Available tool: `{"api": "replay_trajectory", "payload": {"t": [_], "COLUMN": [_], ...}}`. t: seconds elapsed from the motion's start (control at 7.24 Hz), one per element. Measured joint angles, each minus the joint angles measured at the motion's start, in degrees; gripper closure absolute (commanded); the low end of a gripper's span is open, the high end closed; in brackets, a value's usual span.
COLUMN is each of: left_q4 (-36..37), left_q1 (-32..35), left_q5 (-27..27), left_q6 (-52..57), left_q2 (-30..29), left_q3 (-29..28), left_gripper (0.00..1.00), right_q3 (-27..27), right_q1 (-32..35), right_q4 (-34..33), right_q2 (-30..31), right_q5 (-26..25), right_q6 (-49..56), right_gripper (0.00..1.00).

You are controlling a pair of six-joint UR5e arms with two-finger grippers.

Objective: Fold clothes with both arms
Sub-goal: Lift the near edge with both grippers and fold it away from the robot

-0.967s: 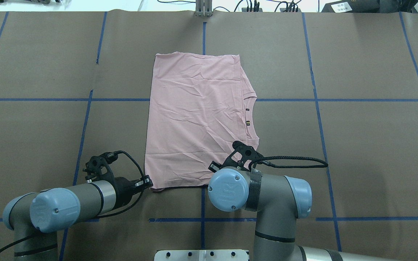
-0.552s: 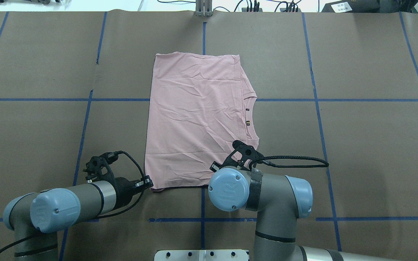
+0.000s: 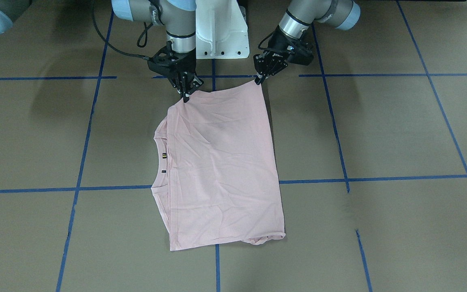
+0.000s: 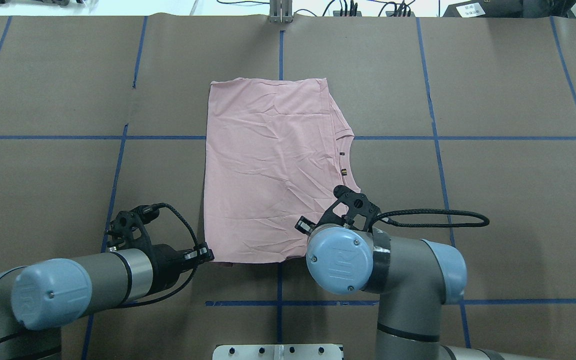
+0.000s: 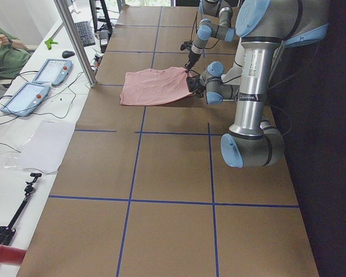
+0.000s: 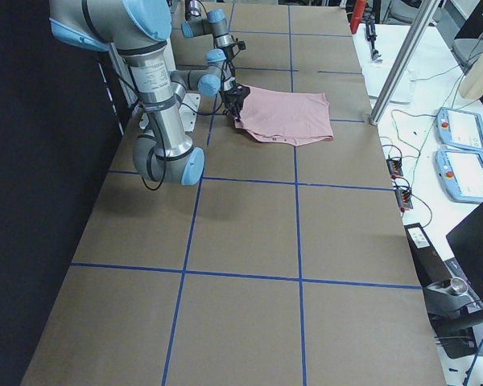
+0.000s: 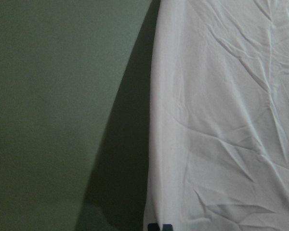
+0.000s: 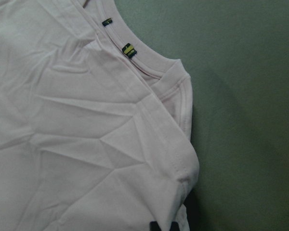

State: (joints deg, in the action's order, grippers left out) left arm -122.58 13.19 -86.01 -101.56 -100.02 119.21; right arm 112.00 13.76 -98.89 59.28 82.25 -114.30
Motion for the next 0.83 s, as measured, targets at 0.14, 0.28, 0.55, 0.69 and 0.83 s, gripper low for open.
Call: {"api": "replay_trajectory", "payload": {"t": [0.14, 0.28, 0.55, 0.69, 0.83], "left_q4": [7.18, 15.04, 26.01, 28.03, 28.72], "left_q1": [-0.14, -0.34, -0.54, -0.37, 0.72], "left_q5": [-1.76, -4.25, -7.81, -8.10, -8.04], "left_q6": [0.01, 0.01, 0.12, 0.78, 2.90], "left_q2": [-0.07, -0.53, -4.17, -6.58, -9.16], "left_q3": [7.22, 14.70, 20.95, 18.72, 14.83], "left_gripper": [1.00, 1.00, 1.00, 1.00, 1.00], "right_q3": [7.68, 15.32, 19.85, 17.69, 13.80], "right_q1": [-1.10, -2.69, -4.28, -3.78, -1.94], "right_q4": [-6.47, -14.11, -20.34, -19.63, -16.26], "right_q2": [0.61, 0.55, 0.27, -0.23, -0.93], "right_q5": [0.03, 0.07, 0.00, -0.17, -0.44], "right_q6": [-0.09, -0.22, -0.17, 0.62, 2.23], "right_gripper": [1.00, 1.00, 1.00, 1.00, 1.00]}}
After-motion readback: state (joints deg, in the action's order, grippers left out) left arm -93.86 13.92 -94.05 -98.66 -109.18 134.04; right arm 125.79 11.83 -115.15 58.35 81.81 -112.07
